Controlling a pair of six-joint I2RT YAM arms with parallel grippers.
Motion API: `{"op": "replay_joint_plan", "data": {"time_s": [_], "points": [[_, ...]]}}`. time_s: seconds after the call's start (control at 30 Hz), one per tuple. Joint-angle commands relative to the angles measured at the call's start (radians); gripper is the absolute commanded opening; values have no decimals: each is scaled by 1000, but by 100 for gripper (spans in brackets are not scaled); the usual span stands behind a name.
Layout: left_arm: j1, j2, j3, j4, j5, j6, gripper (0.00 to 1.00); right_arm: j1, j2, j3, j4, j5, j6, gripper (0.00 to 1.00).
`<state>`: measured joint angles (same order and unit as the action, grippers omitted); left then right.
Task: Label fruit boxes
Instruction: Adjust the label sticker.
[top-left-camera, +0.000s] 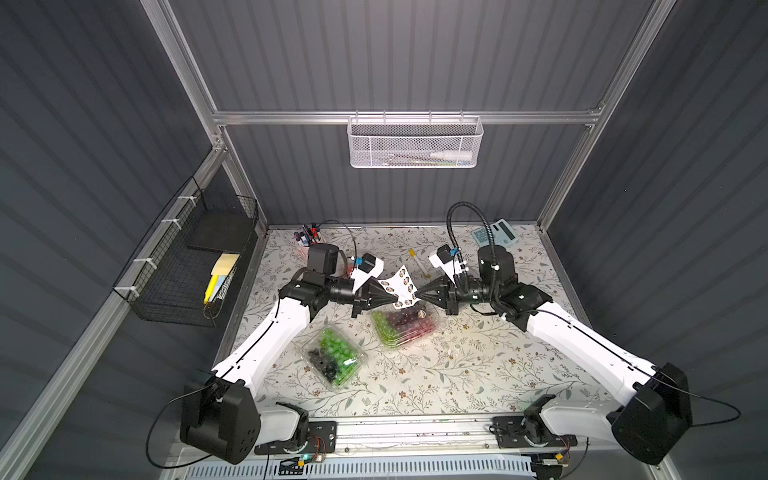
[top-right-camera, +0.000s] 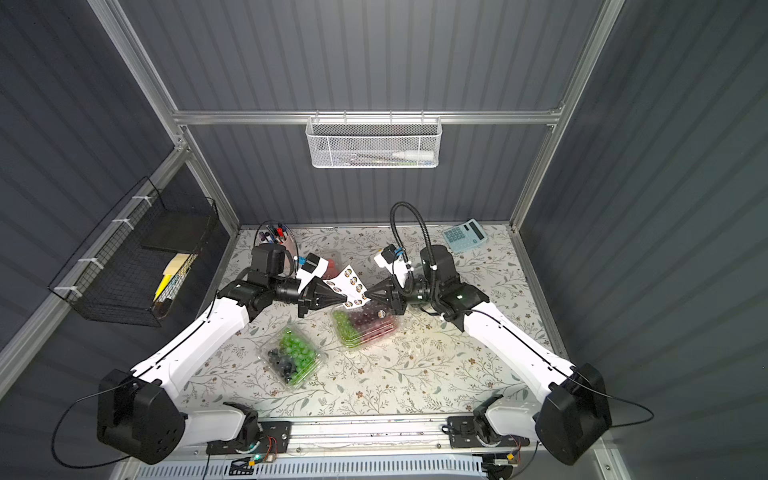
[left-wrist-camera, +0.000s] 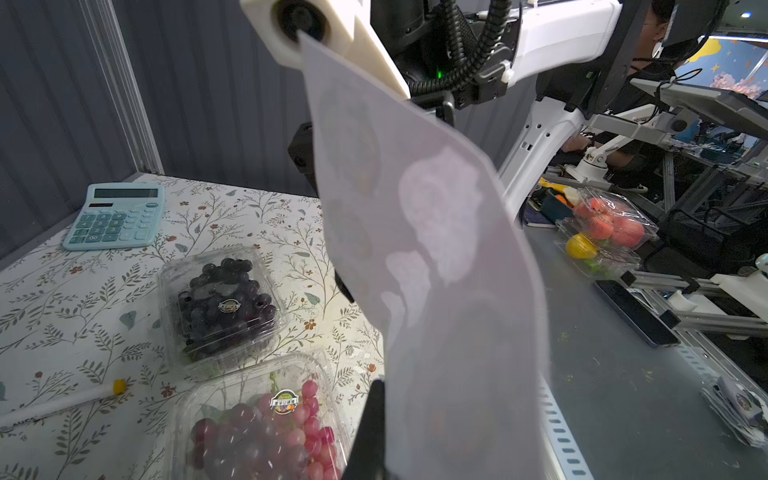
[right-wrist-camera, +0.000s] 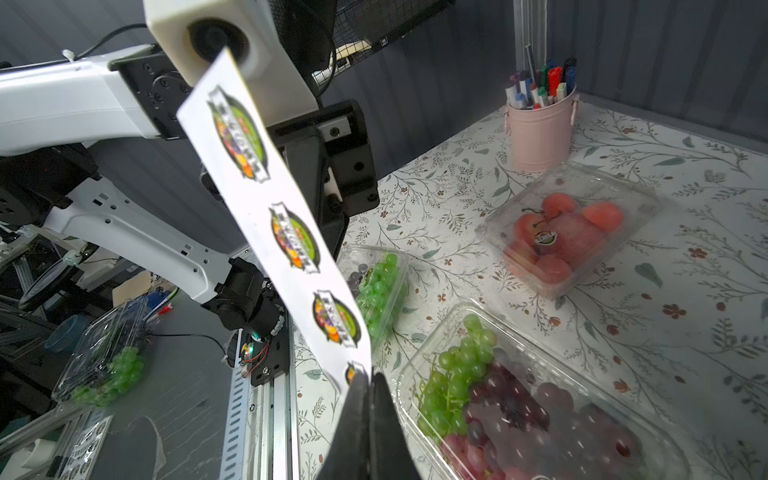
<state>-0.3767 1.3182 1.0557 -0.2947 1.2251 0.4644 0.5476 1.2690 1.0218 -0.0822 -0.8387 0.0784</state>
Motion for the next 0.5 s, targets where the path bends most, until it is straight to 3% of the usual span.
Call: {"op": "replay_joint_plan", "data": {"time_s": [0.0, 0.27, 0.4, 0.47], "points": [[-8, 6, 26, 2, 19, 2, 3, -4, -17, 18, 42, -24, 7, 0], [-10, -3, 20, 23, 11, -19, 19, -11, -37, 3, 100, -3, 42, 0], [-10, -7, 15, 44, -5, -41, 19, -16, -49, -9, 126, 3, 61, 0], [-10, -8, 12, 56, -12, -52, 14, -18, -49, -14, 134, 0, 67, 0]]}}
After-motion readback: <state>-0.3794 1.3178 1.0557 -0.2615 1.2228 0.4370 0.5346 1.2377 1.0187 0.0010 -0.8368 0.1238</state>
